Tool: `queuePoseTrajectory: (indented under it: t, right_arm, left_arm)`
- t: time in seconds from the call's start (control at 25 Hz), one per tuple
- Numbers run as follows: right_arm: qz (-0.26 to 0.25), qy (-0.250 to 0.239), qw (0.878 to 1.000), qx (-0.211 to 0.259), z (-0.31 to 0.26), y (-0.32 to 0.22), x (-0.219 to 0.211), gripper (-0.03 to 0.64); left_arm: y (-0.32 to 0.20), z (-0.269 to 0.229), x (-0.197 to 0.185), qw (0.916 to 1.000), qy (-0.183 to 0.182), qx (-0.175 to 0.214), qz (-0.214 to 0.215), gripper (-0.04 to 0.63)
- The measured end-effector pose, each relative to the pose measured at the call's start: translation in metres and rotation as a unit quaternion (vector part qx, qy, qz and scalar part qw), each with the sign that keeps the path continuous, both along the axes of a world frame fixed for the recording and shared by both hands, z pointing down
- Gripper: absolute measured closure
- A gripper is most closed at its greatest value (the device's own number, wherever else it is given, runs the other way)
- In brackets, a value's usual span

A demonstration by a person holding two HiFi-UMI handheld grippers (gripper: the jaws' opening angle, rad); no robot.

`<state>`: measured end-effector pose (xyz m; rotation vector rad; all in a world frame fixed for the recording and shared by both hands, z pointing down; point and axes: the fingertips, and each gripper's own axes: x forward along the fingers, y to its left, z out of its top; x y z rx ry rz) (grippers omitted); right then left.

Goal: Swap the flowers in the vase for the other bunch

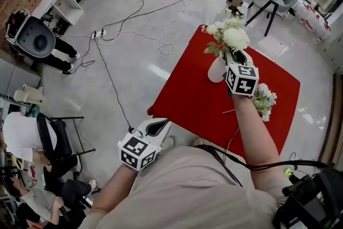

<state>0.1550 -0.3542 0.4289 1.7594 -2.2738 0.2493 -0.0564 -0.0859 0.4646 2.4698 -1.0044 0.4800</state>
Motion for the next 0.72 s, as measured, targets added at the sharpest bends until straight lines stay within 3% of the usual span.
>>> queuePoseTrajectory:
  t: [0.72]
  right_arm:
    - [-0.016, 0.003, 0.998, 0.062, -0.038, 0.006, -0.008, 0.557]
  left_arm:
    - [-0.001, 0.005, -0.009, 0.9998, 0.010, -0.004, 0.019, 0.588]
